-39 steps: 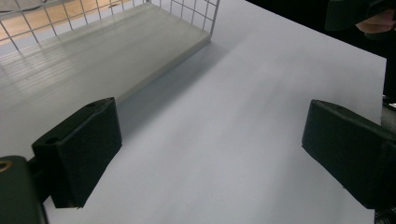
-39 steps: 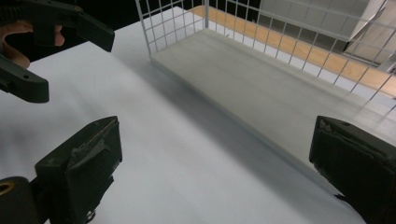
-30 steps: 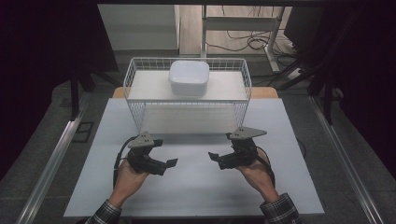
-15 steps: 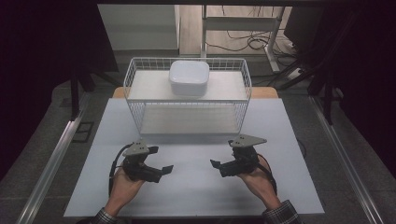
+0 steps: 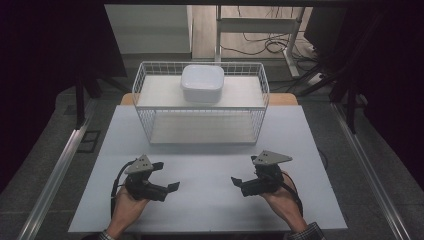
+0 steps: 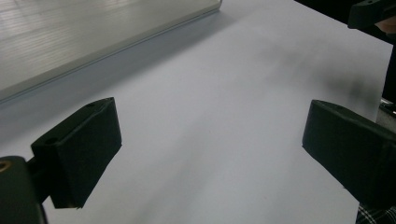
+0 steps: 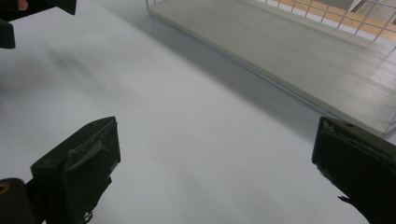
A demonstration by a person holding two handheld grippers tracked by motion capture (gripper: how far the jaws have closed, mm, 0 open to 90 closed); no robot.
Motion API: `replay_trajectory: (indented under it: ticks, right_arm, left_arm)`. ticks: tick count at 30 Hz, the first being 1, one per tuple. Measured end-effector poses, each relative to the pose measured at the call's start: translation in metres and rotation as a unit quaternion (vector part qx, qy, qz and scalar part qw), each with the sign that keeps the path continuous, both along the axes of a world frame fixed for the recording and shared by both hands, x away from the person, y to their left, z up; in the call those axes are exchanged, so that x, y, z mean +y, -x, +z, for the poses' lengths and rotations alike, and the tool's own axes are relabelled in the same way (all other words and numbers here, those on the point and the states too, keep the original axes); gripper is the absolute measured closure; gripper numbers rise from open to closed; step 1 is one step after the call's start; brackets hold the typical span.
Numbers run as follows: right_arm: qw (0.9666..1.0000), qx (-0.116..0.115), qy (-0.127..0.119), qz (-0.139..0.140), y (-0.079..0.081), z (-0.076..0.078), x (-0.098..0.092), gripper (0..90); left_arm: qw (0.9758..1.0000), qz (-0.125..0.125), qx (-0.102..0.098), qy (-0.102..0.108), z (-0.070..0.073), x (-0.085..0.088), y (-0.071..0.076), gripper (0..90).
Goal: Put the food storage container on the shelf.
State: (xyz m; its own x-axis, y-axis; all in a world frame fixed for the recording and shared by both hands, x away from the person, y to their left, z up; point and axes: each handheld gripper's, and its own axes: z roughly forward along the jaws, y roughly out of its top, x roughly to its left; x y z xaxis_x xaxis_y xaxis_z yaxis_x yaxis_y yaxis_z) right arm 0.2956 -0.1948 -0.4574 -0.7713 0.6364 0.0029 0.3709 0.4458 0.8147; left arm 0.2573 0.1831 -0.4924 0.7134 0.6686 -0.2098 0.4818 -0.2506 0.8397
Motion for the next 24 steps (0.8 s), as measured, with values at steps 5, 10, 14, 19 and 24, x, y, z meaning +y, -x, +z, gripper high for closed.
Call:
replay_trajectory:
  ticks: [5,10,14,19,24]
  right_arm:
    - [1.0000,0.000,0.003,-0.002,0.003,-0.004,-0.007,0.1]
    - [0.9999,0.001,0.007,-0.007,0.006,-0.007,-0.013,0.0]
    - [0.9999,0.000,0.009,-0.014,0.010,-0.008,-0.020,0.0]
    - [0.9997,-0.004,0.007,-0.025,0.014,-0.008,-0.029,0.0]
    - [0.9992,-0.008,0.003,-0.038,0.019,-0.008,-0.040,0.0]
  left_arm:
    - [1.0000,0.006,0.006,-0.001,-0.004,0.006,0.005,4.1]
    - [0.9999,0.012,0.011,-0.002,-0.008,0.013,0.009,3.9]
    - [0.9997,0.021,0.013,0.000,-0.010,0.021,0.014,3.9]
    - [0.9994,0.031,0.011,-0.003,-0.012,0.030,0.022,4.0]
    - [0.9992,0.037,0.012,-0.007,-0.013,0.034,0.027,4.0]
